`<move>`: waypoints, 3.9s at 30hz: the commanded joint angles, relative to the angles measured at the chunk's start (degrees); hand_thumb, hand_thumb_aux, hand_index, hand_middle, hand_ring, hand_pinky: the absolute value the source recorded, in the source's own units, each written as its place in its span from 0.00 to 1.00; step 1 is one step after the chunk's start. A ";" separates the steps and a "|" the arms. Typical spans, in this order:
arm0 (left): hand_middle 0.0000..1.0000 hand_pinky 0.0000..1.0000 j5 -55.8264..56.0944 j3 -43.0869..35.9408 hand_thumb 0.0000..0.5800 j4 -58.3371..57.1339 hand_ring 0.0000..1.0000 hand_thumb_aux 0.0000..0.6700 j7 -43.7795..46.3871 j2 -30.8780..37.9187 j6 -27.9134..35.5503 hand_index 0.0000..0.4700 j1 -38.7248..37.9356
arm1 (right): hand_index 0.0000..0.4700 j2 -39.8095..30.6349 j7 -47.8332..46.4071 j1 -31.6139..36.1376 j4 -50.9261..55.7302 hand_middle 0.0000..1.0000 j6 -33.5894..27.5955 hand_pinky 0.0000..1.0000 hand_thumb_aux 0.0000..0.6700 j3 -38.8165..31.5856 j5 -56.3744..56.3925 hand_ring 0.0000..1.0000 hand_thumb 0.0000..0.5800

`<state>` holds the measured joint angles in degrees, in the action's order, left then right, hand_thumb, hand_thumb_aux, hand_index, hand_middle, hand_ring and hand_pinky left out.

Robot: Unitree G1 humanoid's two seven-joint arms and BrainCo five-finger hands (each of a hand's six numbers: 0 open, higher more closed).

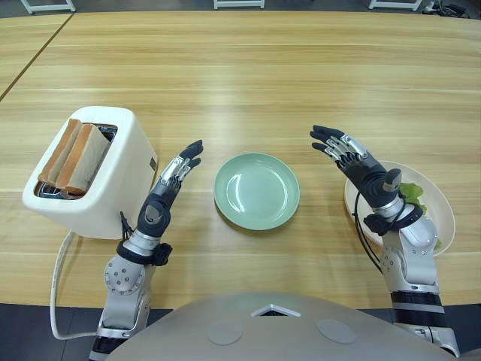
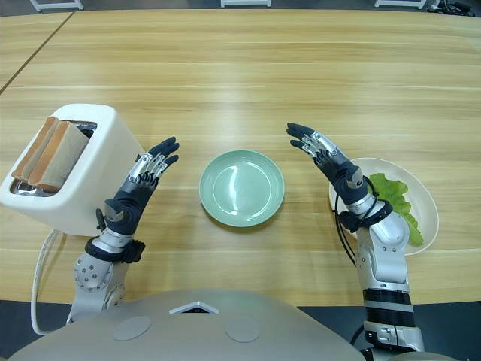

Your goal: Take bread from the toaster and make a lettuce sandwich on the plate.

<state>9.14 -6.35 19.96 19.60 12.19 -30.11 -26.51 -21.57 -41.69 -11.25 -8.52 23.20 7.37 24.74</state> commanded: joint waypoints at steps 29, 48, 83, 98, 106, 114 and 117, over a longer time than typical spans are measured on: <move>0.00 0.00 -11.04 52.77 0.00 21.94 0.00 0.00 -3.48 22.47 21.56 0.00 -2.92 | 0.00 2.49 2.84 -1.07 -2.79 0.00 -0.33 0.00 0.00 -2.16 -2.60 0.00 0.00; 0.00 0.00 -29.33 46.26 0.22 -4.02 0.00 0.12 -5.69 25.34 17.69 0.12 -2.33 | 0.00 1.83 3.06 -1.44 -2.37 0.00 0.63 0.00 0.00 -1.35 -3.06 0.00 0.00; 0.00 0.00 -26.84 45.33 0.40 -8.46 0.00 0.23 -4.38 26.31 19.76 0.23 -2.51 | 0.00 1.27 3.28 -2.17 -3.42 0.00 0.88 0.00 0.00 -1.36 -2.97 0.00 0.00; 0.00 0.00 -26.79 43.60 0.75 -5.89 0.00 0.50 -7.10 24.76 17.05 0.50 -0.57 | 0.00 1.25 3.13 -2.22 -3.03 0.00 1.91 0.00 0.00 -1.94 -4.23 0.00 0.00; 0.00 0.00 -26.24 45.51 0.82 -2.73 0.00 0.58 -9.25 24.42 16.25 0.58 0.23 | 0.00 1.13 3.22 -2.62 -3.04 0.00 2.19 0.00 0.00 -2.12 -4.49 0.00 0.00; 0.00 0.00 -26.84 43.59 0.98 -3.80 0.00 0.87 -8.98 24.22 16.16 0.87 0.33 | 0.00 1.24 3.25 -2.38 -2.70 0.00 2.40 0.00 0.00 -2.33 -4.73 0.00 0.00; 0.00 0.00 -27.18 43.22 0.89 -3.85 0.00 0.66 -9.00 24.10 16.54 0.66 0.21 | 0.00 1.26 3.16 -2.39 -2.65 0.00 2.48 0.00 0.00 -2.33 -4.83 0.00 0.00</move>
<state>-17.08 37.99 16.95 9.91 36.96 -14.39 -25.93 -19.88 -38.37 -13.60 -11.44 25.58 5.10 20.24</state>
